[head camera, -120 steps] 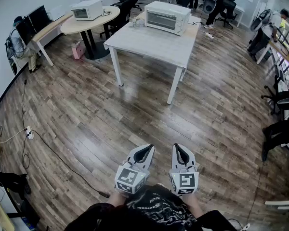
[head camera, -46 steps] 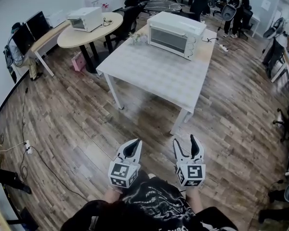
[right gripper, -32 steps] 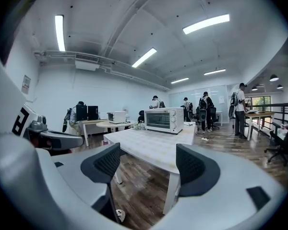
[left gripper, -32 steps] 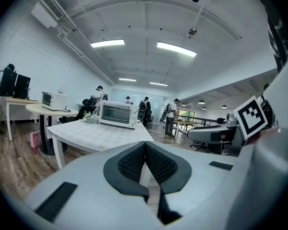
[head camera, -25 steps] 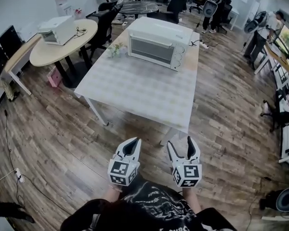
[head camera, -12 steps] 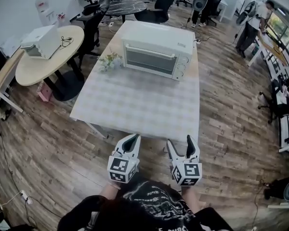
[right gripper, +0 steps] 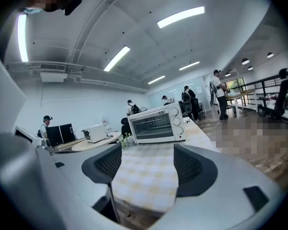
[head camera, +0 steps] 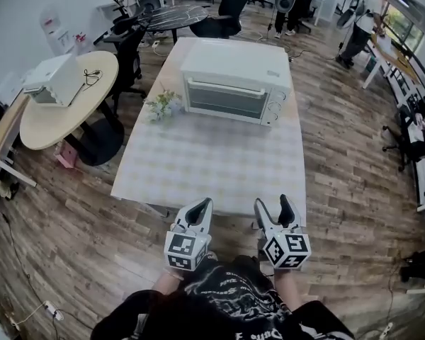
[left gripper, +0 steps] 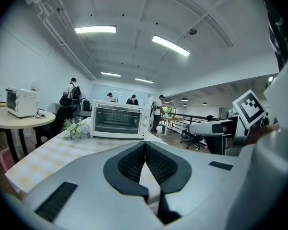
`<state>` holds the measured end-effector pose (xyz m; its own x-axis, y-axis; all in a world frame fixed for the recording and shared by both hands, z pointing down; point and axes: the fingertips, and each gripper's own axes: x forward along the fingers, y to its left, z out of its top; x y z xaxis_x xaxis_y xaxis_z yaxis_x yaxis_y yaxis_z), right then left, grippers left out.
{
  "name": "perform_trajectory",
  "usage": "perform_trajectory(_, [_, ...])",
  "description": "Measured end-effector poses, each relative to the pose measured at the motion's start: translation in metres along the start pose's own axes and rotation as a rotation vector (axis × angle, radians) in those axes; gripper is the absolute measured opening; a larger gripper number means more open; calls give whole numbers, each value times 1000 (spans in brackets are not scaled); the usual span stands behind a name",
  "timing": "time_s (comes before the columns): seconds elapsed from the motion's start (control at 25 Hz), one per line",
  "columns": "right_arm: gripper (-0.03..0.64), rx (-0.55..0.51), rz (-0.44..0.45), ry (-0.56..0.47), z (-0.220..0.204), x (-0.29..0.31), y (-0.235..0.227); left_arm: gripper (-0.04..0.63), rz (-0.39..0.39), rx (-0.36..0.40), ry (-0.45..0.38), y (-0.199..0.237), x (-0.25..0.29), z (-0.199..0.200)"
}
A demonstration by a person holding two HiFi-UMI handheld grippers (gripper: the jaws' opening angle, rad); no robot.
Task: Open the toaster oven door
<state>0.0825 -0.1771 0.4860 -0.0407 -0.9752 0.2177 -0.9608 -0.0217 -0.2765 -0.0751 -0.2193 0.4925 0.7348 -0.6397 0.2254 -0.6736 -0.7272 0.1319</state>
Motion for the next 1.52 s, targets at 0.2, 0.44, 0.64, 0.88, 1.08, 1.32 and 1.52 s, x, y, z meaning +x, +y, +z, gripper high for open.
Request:
perform_trajectory(0.2, [331,85,6,0,6,16,0,20,19,-19,2,14,0,-2])
perform_trajectory(0.44, [329,161,37,-45,37,47,-6,20,46,-45,6,28,10,-3])
perform_trajectory(0.64, [319,295,70,-61,65,78,-24,20,58,-39,7,29,31,9])
perform_trajectory(0.88, [298,375,116,-82,103,122,-38,20,86,-45,12,36,55,16])
perform_trajectory(1.08, [296,514,159,-101,132,160,-52,20,99,-49,25,36,76,20])
perform_trajectory(1.32, [273,649,150,-86,140,207,-70,20,104,-43,56,36,102,18])
perform_trajectory(1.52, [275,688,163,-70,151,240,-76,20,121,-29,61,39,110,20])
